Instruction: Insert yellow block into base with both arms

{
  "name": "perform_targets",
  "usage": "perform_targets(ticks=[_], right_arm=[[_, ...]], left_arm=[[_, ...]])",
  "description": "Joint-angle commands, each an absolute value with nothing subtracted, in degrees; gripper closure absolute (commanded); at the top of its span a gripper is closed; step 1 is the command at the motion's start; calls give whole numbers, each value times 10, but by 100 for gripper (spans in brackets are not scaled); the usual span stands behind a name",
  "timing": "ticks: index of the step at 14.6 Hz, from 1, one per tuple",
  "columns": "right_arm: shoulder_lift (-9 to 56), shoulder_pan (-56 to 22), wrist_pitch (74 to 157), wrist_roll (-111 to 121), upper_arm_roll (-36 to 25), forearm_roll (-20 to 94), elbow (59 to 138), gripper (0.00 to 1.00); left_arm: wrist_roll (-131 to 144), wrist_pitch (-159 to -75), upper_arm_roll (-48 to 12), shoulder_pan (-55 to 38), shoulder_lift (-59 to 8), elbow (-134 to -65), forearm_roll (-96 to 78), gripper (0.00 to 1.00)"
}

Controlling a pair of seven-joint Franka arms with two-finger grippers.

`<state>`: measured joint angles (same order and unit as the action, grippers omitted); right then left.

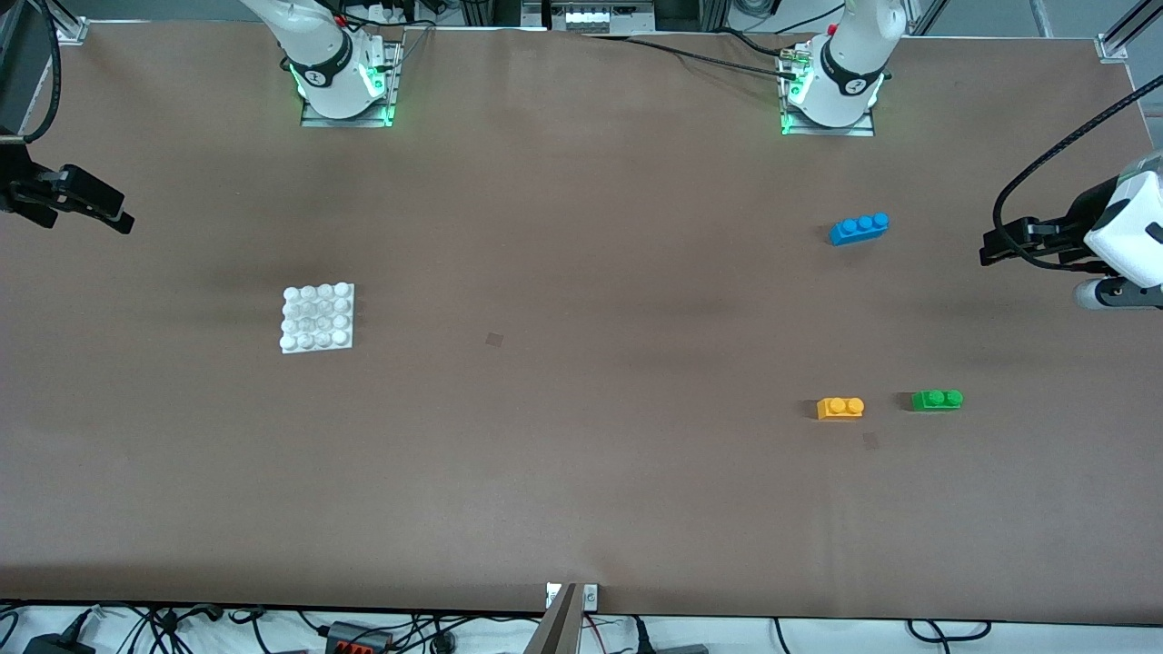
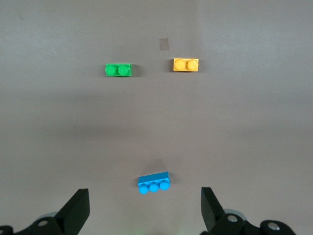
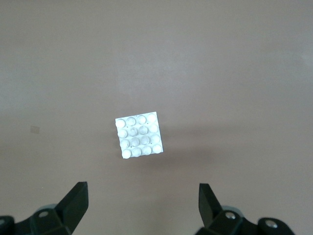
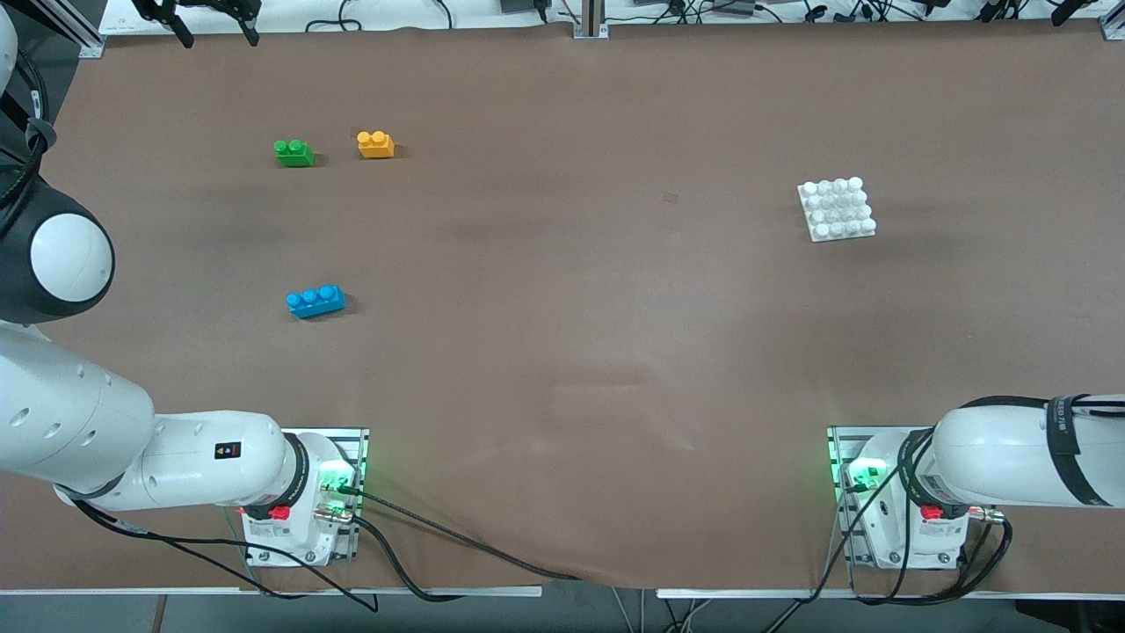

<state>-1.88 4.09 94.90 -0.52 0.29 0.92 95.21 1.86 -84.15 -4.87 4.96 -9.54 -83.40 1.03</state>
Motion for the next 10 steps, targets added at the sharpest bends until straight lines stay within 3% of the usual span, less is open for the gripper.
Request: perform_targets(ticks=[1,10], right_arm=[[-15,41,945,-9,12,15,941,0],[-14,37,944,-3,13,13,941,0]], left_arm=[[6,-839,-42,48,-84,-840,-5,0],[6,-839,-41,48,-84,-840,-5,0]])
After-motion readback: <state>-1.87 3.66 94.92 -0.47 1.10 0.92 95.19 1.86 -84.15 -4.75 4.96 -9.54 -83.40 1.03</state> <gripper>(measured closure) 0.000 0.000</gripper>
